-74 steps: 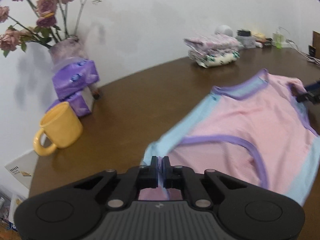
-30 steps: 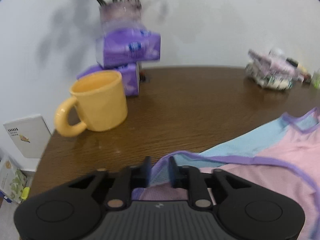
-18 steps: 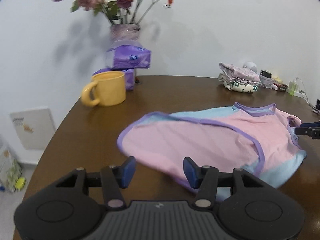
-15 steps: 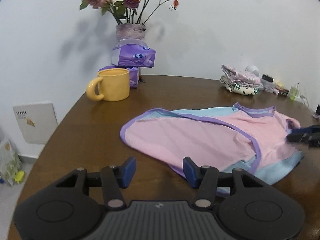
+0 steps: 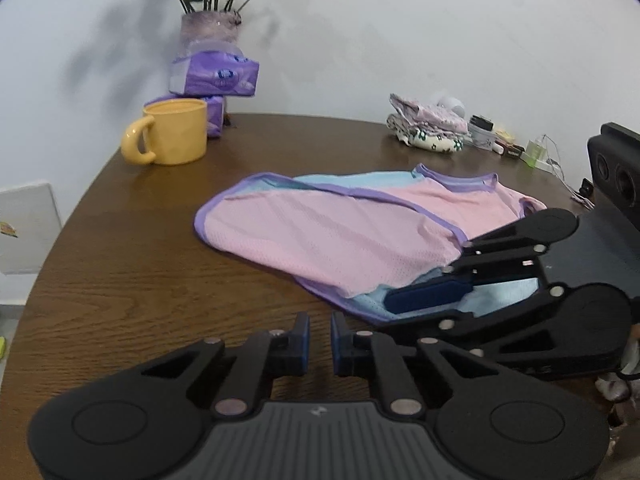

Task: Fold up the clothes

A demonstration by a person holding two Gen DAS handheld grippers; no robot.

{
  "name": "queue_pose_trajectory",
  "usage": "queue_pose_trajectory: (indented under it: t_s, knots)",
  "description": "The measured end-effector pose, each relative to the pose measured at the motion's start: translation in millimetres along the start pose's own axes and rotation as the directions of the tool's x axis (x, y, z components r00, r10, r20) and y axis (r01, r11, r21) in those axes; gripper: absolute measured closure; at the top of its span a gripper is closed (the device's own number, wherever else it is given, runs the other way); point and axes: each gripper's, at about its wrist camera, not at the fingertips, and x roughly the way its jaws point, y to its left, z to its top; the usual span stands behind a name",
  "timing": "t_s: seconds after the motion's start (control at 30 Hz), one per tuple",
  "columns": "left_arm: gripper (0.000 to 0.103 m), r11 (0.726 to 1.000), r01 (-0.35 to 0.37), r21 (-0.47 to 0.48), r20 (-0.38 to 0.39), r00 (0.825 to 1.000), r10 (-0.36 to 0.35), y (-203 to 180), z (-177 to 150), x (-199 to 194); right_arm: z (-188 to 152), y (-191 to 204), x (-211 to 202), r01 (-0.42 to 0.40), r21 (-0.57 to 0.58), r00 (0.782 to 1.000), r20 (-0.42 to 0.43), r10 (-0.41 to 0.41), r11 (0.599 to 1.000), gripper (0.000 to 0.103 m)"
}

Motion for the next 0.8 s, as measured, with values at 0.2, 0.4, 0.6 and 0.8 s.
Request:
queue_pose_trajectory:
  t_s: [0.2,0.4,0.6,0.8]
  knots:
    - [0.093,0.996,0.038,-0.084,-0.018,0.999,-0.040,11.7,2.5,10.4,3.4,13.7,8.9,0.045,-0.004,0.998,-0.038,-0.045,0.999,0.093]
    - [0.093,0.965,0.090,-0.248,-0.013,0.995,-0.096,25.8,0.4,13.8,2.4,17.4,12.4,0.103,0.034,0.994,-0.044,-0.101,0.994,0.101]
    - [0.092,0.905,0.137,-0.402,-0.002,0.989,-0.150,33.9,-0.7,13.5,3.1,16.1,-4.0,0.095,0.126,0.995,0.025,-0.099,0.987,0.102]
    - [0.090,0.843,0.155,-0.515,0.018,0.985,-0.170,45.6,-1.0,18.5,1.0,20.8,-5.6,0.099,0.136,0.994,0.033,-0.104,0.986,0.102]
